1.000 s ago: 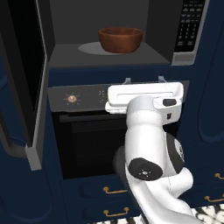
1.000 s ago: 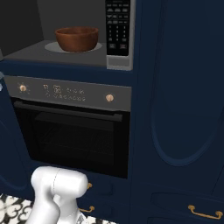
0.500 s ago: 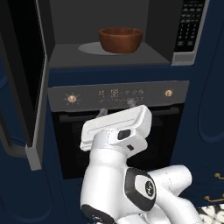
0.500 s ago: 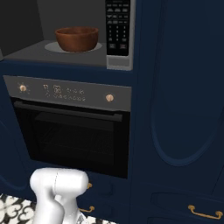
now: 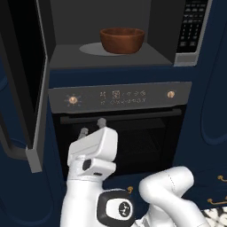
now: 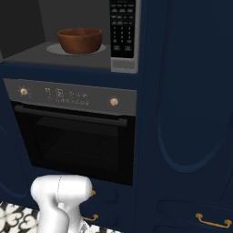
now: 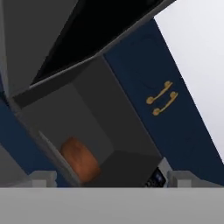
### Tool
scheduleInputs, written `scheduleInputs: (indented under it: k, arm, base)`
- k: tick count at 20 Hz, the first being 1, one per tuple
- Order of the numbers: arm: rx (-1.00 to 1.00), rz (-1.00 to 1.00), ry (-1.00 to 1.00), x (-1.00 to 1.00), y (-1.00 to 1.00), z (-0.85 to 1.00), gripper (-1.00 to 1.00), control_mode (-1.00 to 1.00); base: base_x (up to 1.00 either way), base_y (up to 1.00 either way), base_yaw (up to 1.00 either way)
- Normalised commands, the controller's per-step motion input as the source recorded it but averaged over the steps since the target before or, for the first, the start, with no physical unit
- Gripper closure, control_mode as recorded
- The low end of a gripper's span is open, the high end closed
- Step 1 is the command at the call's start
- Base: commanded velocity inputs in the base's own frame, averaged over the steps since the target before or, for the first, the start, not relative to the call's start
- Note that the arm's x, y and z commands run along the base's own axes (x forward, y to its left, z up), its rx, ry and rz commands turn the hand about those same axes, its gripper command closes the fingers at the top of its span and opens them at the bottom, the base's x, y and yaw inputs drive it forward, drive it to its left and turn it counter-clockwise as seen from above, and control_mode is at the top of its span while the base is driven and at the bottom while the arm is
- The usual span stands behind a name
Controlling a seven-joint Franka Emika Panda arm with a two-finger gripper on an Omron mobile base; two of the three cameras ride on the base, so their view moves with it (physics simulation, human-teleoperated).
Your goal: Pick the eggplant from the sink and place it in the bowl. Then pick the bowl and place it in the microwave. Then close the microwave door and press the start button.
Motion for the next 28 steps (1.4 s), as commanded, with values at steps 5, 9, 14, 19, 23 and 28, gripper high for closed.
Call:
scheduleInputs:
  k: [5,9,14,19,23,28]
  arm:
    - [-0.33,-0.1,0.01,0.36,0.75,-0.36,-1.0,-1.0]
    - [-0.3,-0.1,0.0,0.38,0.71,-0.35,-1.0,-1.0]
    - [-0.24,-0.08,0.01,0.32,0.56,-0.32,-1.0,-1.0]
    - [-0.14,-0.11,0.0,0.16,0.72,-0.07,-1.0,-1.0]
    - [-0.11,-0.16,0.0,0.13,0.89,-0.07,-1.0,-1.0]
    - [-0.08,-0.16,0.0,0.09,0.66,-0.01,-1.0,-1.0]
  base:
    - [0.0,0.0,0.0]
    - [0.0,0.0,0.0]
    - [0.0,0.0,0.0]
    - [0.0,0.0,0.0]
    - [0.0,0.0,0.0]
    - [0.0,0.0,0.0]
